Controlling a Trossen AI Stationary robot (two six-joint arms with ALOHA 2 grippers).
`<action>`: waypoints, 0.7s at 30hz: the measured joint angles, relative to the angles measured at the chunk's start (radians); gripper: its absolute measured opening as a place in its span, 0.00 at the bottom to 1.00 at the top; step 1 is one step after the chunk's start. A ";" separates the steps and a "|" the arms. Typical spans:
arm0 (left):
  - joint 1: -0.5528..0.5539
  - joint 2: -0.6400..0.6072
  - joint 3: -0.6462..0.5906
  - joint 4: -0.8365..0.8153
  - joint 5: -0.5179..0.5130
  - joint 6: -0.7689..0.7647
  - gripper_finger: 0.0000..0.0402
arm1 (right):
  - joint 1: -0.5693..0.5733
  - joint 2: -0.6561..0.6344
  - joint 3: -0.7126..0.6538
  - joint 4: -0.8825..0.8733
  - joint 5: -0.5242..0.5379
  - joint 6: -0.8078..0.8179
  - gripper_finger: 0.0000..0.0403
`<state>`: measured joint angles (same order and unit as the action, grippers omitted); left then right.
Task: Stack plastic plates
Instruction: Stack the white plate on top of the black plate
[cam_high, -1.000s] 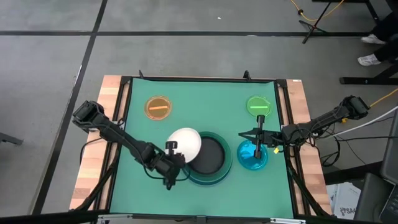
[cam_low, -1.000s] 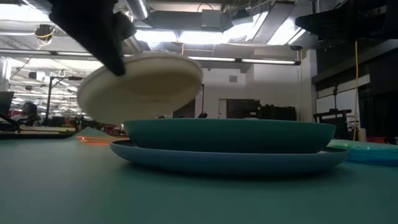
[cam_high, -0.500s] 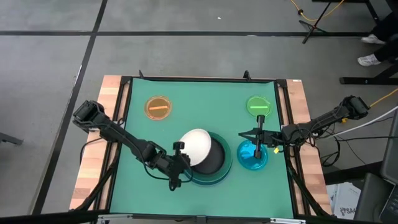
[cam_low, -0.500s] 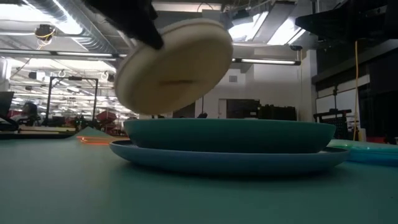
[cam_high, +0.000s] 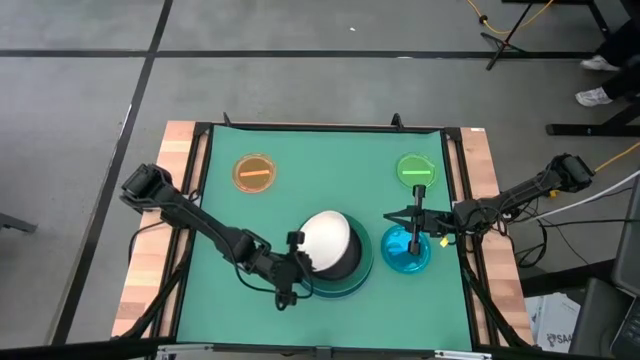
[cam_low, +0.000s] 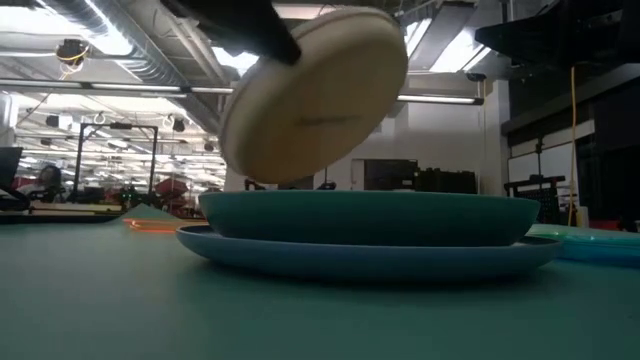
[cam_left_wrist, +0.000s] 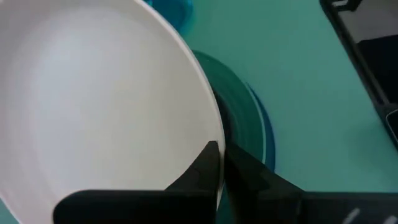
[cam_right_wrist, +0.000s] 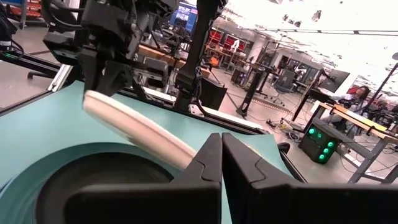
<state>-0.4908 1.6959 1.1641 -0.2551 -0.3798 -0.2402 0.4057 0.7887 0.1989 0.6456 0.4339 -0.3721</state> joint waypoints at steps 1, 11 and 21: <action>0.000 0.006 0.000 0.015 0.001 0.009 0.03 | 0.000 0.000 0.000 0.000 0.000 0.000 0.00; 0.016 0.065 0.000 0.037 0.004 0.041 0.03 | 0.000 0.000 0.000 0.000 0.000 0.000 0.00; 0.034 0.091 -0.001 0.053 0.031 0.040 0.03 | 0.000 0.000 0.000 -0.002 0.000 0.000 0.00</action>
<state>-0.4568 1.7867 1.1629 -0.2022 -0.3485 -0.2001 0.4057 0.7887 0.1989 0.6434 0.4339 -0.3721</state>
